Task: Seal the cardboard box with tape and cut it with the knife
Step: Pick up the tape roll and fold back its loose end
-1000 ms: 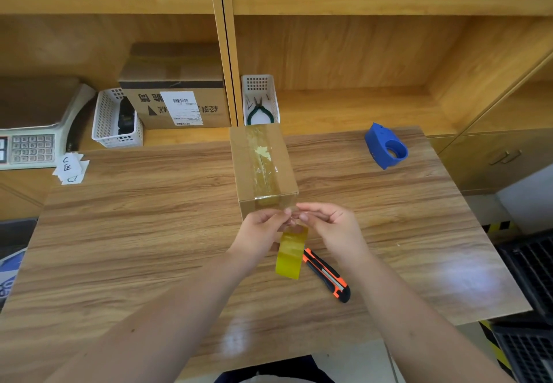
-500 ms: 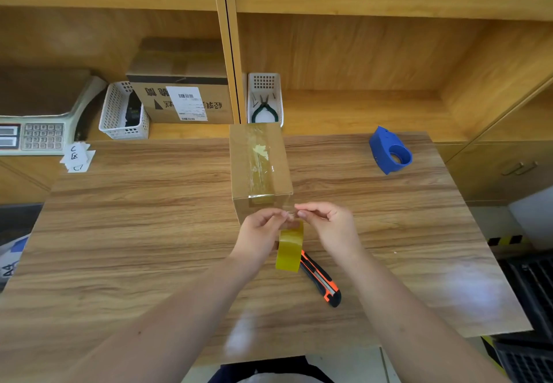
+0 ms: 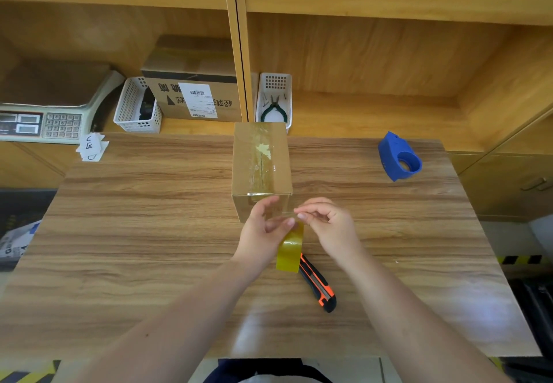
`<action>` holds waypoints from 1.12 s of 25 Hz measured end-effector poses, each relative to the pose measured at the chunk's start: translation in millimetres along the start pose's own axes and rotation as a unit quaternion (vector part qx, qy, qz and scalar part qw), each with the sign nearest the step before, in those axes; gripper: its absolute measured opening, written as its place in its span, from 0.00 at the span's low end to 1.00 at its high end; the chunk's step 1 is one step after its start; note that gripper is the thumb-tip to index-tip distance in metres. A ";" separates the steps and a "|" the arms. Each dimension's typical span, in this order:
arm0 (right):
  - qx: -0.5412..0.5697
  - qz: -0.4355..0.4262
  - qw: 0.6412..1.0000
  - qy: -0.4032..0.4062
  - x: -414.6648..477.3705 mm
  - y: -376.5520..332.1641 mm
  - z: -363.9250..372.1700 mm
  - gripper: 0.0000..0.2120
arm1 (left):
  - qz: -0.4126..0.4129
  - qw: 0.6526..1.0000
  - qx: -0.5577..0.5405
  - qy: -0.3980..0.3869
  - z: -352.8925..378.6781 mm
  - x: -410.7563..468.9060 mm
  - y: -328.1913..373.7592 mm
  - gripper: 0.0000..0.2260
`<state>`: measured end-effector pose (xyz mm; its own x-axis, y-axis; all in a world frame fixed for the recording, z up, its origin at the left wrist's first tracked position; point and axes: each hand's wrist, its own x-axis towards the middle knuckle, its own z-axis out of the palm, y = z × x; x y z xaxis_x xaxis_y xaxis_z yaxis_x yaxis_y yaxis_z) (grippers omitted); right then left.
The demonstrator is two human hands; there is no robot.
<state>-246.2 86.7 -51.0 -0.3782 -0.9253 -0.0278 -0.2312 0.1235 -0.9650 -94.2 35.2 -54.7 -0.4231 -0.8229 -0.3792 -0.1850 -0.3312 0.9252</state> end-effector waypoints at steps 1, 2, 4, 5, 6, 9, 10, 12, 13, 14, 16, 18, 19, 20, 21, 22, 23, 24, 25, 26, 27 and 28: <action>0.003 0.003 1.000 -0.005 0.3 0.0 -1.5 0.10 | 0.014 1.000 0.006 -0.005 1.4 -0.4 -1.5 0.20; 0.005 0.010 1.000 -0.012 0.6 -0.3 -2.3 0.09 | 0.025 1.000 0.009 -0.007 2.3 -1.1 -2.0 0.19; -0.003 0.020 0.999 -0.027 1.6 -1.0 -4.1 0.07 | 0.042 0.999 0.008 -0.001 3.2 -3.7 0.9 0.14; -0.009 0.020 0.999 -0.031 2.6 0.2 -4.7 0.06 | 0.049 0.999 0.006 0.002 4.0 -5.1 2.6 0.11; -0.016 0.017 0.999 -0.032 4.3 2.4 -5.1 0.07 | 0.053 0.999 0.004 0.005 5.3 -6.2 3.8 0.09; -0.037 0.002 0.999 -0.037 8.1 6.7 -5.8 0.12 | 0.050 0.998 0.000 0.024 10.1 -7.0 4.2 0.07; -0.046 -0.001 0.998 -0.034 8.7 7.6 -5.3 0.13 | 0.044 0.998 -0.001 0.035 11.7 -6.4 3.7 0.06; -0.064 -0.008 0.998 -0.024 10.0 8.4 -5.5 0.14 | 0.034 0.998 0.000 0.050 13.7 -4.8 3.3 0.06; -0.077 -0.013 0.997 -0.016 10.1 6.9 -6.3 0.14 | 0.032 0.998 -0.001 0.056 14.2 -4.2 3.5 0.06; -0.089 -0.018 0.996 -0.013 10.2 4.3 -7.1 0.14 | 0.030 0.998 -0.005 0.062 14.3 -3.7 3.5 0.05; -0.102 -0.028 0.994 -0.022 11.5 1.1 -7.3 0.11 | 0.030 0.997 -0.016 0.075 13.4 -3.9 5.2 0.05; -0.109 -0.035 0.993 -0.031 12.7 -1.4 -7.5 0.07 | 0.037 0.996 -0.021 0.079 12.6 -5.8 8.4 0.05; -0.112 -0.038 0.992 -0.031 12.9 -2.2 -6.9 0.07 | 0.041 0.996 -0.023 0.077 12.2 -7.0 9.7 0.06; -0.115 -0.040 0.992 -0.030 13.0 -3.1 -5.9 0.07 | 0.047 0.996 -0.025 0.074 12.1 -8.3 10.6 0.08; -0.115 -0.040 0.992 -0.031 13.3 -3.8 -4.8 0.08 | 0.053 0.996 -0.023 0.071 11.6 -9.4 11.3 0.08; -0.111 -0.037 0.993 -0.035 13.0 -5.0 -3.9 0.09 | 0.057 0.996 -0.018 0.069 10.9 -9.8 11.4 0.08; -0.102 -0.031 0.993 -0.040 12.3 -5.8 -2.9 0.10 | 0.060 0.996 -0.010 0.068 9.8 -10.2 11.8 0.08; -0.091 -0.025 0.994 -0.046 11.3 -6.9 -2.2 0.11 | 0.058 0.996 -0.002 0.068 8.8 -10.0 12.1 0.07; -0.079 -0.021 0.995 -0.052 10.6 -7.7 -1.5 0.11 | 0.052 0.996 0.002 0.067 7.8 -9.7 12.3 0.06; -0.067 -0.019 0.996 -0.056 10.3 -7.8 -0.3 0.11 | 0.041 0.997 0.003 0.068 7.0 -9.4 12.6 0.06; -0.057 -0.017 0.997 -0.057 9.6 -7.3 0.6 0.11 | 0.030 0.997 0.002 0.069 6.1 -8.8 12.6 0.06; -0.051 -0.014 0.997 -0.058 9.2 -6.1 1.7 0.10 | 0.021 0.997 0.001 0.072 5.7 -8.2 12.1 0.06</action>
<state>-246.8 76.9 -45.7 -0.2662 -0.9632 -0.0371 -0.3328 0.1279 -0.9343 -98.0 40.6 -40.5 -0.2991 -0.8939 -0.3339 -0.1713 -0.2939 0.9404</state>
